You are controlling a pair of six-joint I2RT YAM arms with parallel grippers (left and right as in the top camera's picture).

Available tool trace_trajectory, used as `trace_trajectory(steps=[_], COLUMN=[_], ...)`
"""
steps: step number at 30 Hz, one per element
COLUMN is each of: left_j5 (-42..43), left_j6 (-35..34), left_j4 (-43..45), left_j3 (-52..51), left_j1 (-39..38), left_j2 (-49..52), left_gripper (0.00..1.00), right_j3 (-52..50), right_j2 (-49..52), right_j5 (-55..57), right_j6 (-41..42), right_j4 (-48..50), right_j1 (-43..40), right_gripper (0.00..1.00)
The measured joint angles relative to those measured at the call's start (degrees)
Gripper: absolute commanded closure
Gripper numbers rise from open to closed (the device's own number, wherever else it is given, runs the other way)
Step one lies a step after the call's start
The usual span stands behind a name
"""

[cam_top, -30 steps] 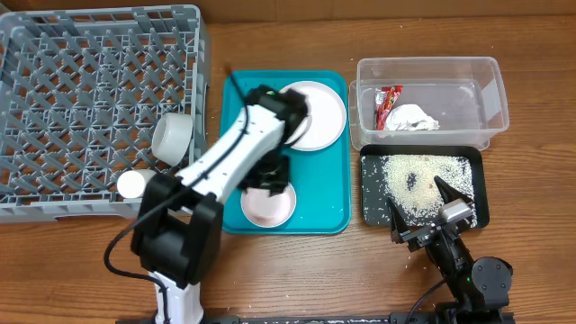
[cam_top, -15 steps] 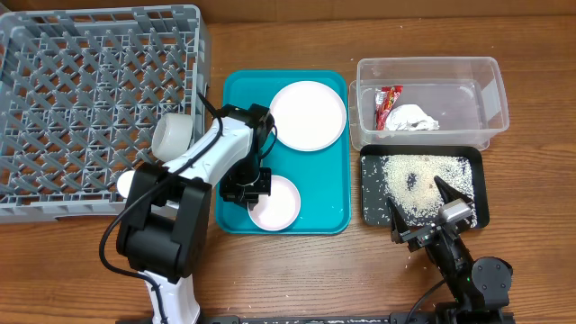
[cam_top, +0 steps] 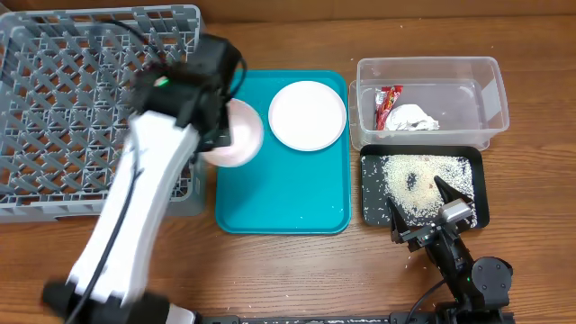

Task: Sort waste into correct bins and load items into the dishwasher
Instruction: 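Carry the pink bowl into the rack and release it with the left gripper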

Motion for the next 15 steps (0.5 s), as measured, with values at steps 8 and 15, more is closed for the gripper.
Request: trace_trajectory(steps=[8,15], left_j5=[-30.58,-40.92], left_j6=[-10.49,-16.04], left_j4=[-7.67,1.29], left_j3=[-4.39,-17.00], left_j1=[0.98,9.49], left_j2=[-6.56,-2.56], left_gripper=[0.96,0.96], right_j3=[0.00,0.00], right_j2=[0.00,0.00], right_j5=[0.02,0.02], right_j6=[-0.02,0.00], right_j4=[0.00,0.02], right_j1=[0.00,0.00], right_gripper=[0.00,0.00])
